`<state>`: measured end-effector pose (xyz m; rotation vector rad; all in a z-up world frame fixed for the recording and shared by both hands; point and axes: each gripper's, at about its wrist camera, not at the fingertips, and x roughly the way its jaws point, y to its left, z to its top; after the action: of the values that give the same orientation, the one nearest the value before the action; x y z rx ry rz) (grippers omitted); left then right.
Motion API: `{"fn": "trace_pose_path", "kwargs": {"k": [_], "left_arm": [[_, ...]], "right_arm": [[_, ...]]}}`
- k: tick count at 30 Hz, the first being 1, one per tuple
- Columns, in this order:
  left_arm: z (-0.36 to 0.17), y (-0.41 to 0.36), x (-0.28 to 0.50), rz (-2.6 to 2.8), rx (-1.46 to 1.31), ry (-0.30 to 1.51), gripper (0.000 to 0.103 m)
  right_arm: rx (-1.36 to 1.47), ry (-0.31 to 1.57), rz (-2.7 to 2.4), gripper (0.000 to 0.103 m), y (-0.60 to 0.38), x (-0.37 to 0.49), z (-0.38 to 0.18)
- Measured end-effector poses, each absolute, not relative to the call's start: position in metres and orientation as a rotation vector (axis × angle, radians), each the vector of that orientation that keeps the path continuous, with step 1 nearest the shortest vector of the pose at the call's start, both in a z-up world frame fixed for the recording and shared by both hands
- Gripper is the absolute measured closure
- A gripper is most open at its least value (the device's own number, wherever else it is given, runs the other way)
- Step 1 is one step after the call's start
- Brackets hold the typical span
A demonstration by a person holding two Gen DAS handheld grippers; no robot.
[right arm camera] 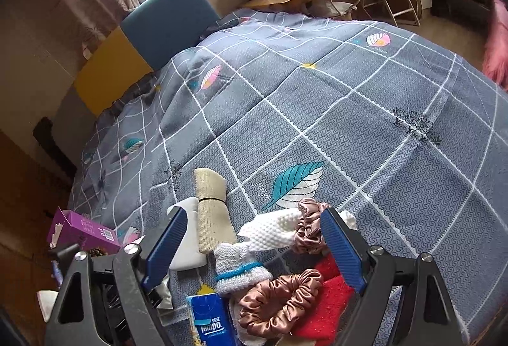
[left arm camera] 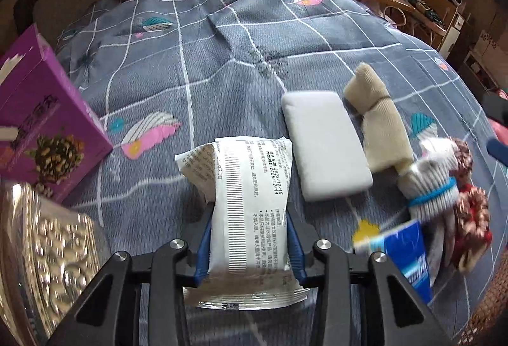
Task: Organize soft objects
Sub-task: 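Carry the white packet into the gold tray while the right gripper grasps the beige cloth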
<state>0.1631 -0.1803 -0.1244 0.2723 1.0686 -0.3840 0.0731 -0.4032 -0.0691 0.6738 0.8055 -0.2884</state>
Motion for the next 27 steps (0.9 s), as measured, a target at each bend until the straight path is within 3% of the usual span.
{"fn": "trace_pose_path", "kwargs": {"k": [5, 14, 15, 16, 18, 27], "left_arm": [[-0.124, -0.172, 0.148, -0.386, 0.261, 1.06, 0.063], [-0.109, -0.161, 0.148, -0.379, 0.213, 1.05, 0.065], [-0.103, -0.162, 0.149, -0.382, 0.211, 1.045, 0.065], [-0.094, -0.164, 0.15, -0.389, 0.203, 1.036, 0.065], [-0.074, -0.17, 0.155, -0.406, 0.193, 1.009, 0.065], [0.018, -0.163, 0.239, -0.356, 0.145, 0.922, 0.065]], "right_arm": [[0.594, 0.874, -0.219, 0.036, -0.386, 0.094, -0.072], [0.405, 1.046, -0.159, 0.046, -0.358, 0.171, -0.113], [0.403, 1.077, -0.146, 0.057, -0.357, 0.177, -0.122], [0.4, 1.109, -0.141, 0.076, -0.356, 0.18, -0.132], [0.386, 1.128, -0.14, 0.083, -0.355, 0.182, -0.139], [0.407, 1.127, -0.117, 0.085, -0.358, 0.177, -0.142]]}}
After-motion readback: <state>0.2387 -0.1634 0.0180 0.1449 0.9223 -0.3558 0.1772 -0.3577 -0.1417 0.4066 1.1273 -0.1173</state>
